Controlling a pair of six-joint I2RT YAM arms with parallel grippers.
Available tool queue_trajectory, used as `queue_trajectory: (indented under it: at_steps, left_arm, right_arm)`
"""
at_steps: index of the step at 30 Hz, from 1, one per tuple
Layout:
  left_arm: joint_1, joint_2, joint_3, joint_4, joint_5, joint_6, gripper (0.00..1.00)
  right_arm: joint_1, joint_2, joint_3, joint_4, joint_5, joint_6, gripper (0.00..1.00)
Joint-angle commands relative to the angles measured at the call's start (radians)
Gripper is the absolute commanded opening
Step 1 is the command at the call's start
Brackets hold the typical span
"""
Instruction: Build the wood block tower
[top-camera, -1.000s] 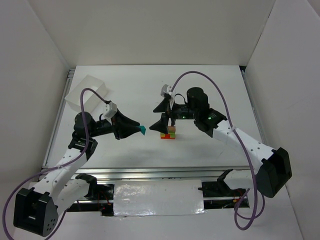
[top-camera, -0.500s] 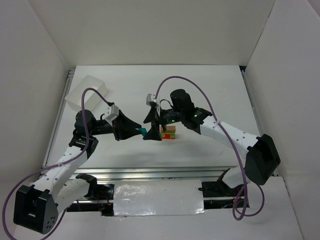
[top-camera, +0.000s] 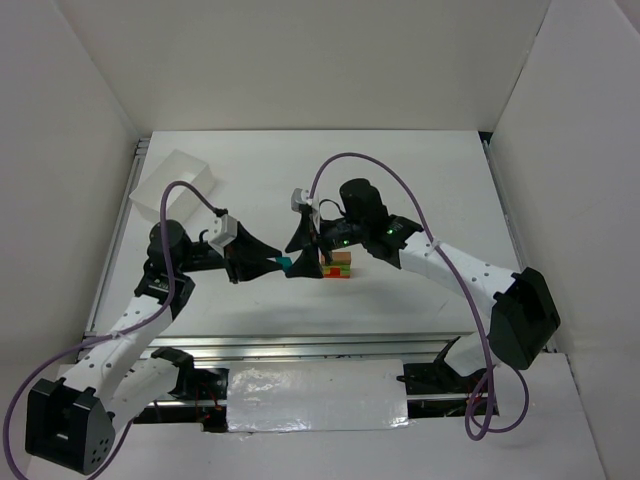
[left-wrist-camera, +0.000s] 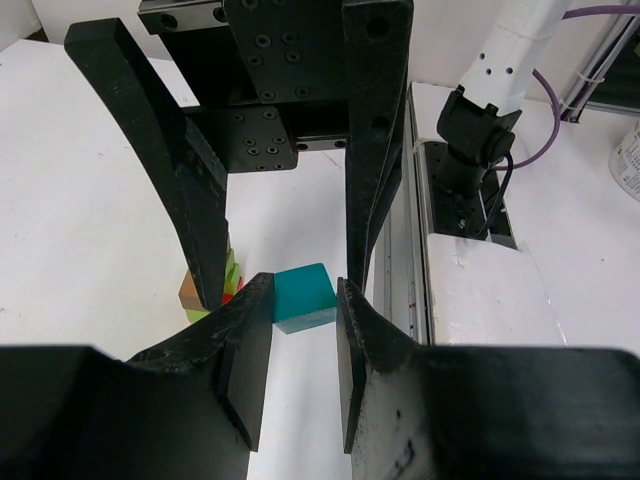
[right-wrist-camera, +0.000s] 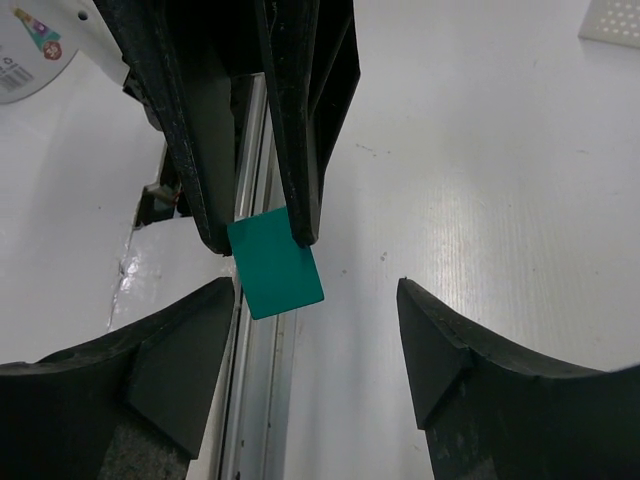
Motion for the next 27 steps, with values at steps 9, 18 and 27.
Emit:
queue_trajectory:
  at_steps: [9, 18, 27]
  left_arm:
    - [-0.004, -0.043, 0.026, 0.028, 0.023, 0.067, 0.01]
    - [-0.004, -0.066, 0.01, 0.036, -0.001, 0.058, 0.67]
    - [-0.006, -0.207, -0.066, 0.075, -0.135, -0.014, 0.99]
  right_arm:
    - [0.022, -0.041, 0.054, -0.015, -0.019, -0.018, 0.41]
    - [0.016, -0.045, 0.111, -0.067, 0.073, -0.012, 0.24]
    - [-0.034, -0.093, 0.241, -0.257, 0.456, -0.277, 0.24]
